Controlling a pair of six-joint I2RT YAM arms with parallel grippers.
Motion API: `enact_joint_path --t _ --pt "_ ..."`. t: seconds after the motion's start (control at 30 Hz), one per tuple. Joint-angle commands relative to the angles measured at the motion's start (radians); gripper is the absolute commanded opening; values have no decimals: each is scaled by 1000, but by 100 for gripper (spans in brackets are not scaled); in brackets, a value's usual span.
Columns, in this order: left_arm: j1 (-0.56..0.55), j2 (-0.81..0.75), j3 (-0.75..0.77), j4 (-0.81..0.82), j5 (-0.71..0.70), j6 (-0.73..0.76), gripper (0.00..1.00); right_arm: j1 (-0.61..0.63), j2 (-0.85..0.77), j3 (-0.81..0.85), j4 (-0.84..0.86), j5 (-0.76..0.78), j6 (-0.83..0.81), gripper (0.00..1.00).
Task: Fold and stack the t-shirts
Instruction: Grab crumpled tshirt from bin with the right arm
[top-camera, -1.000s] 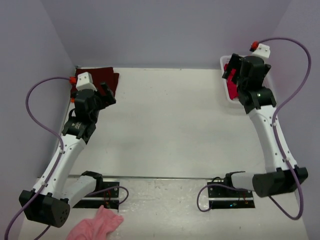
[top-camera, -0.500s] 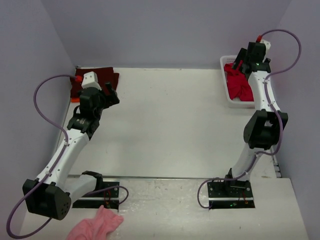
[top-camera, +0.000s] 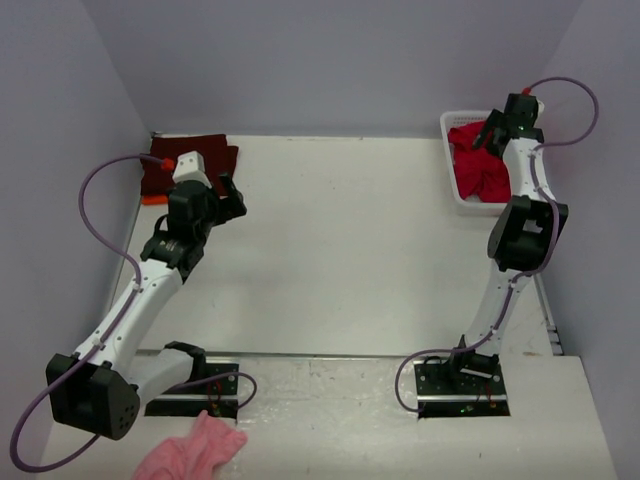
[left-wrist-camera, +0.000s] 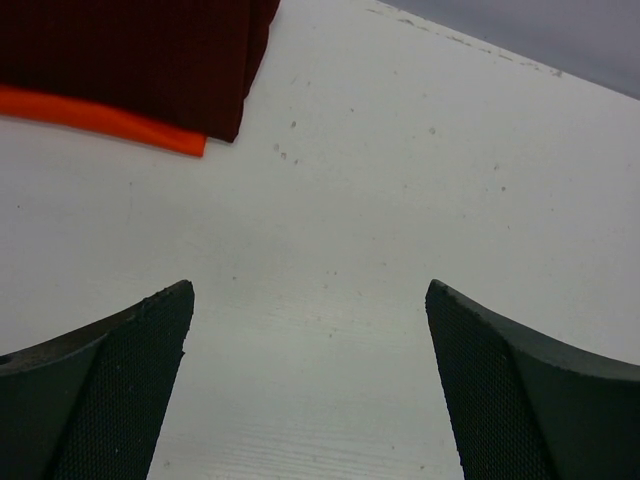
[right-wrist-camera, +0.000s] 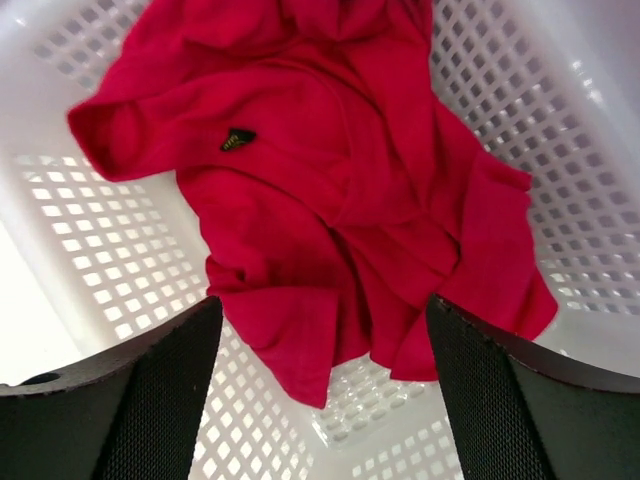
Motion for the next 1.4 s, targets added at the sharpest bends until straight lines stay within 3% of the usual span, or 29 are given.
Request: enact_joint_path --t 0.0,0.1,0.27,0.37,0.47,0.73,0.9,1.1,1.37 --pt "-5 -33 49 -19 3 1 98 -5 57 29 12 -38 -13 82" --pt "-10 -44 64 -30 0 17 98 -14 132 139 -54 -34 -1 79" --pt "-19 -44 90 -50 -6 29 98 -16 170 173 -91 -73 5 71" --pt "-24 -32 106 -56 -1 31 98 -14 187 206 -169 -107 40 77" --pt "-25 -16 110 -53 19 23 98 -10 140 118 -129 -174 50 84" --pt "-28 -19 126 -64 28 37 97 -4 154 152 -210 -268 100 86" --pt "-28 -26 141 -85 23 40 97 -2 239 287 -299 -311 119 79" --pt "-28 -19 207 -119 23 54 98 -1 259 268 -275 -291 123 72" --pt "-30 -6 253 -147 82 41 98 -2 301 291 -288 -241 183 85"
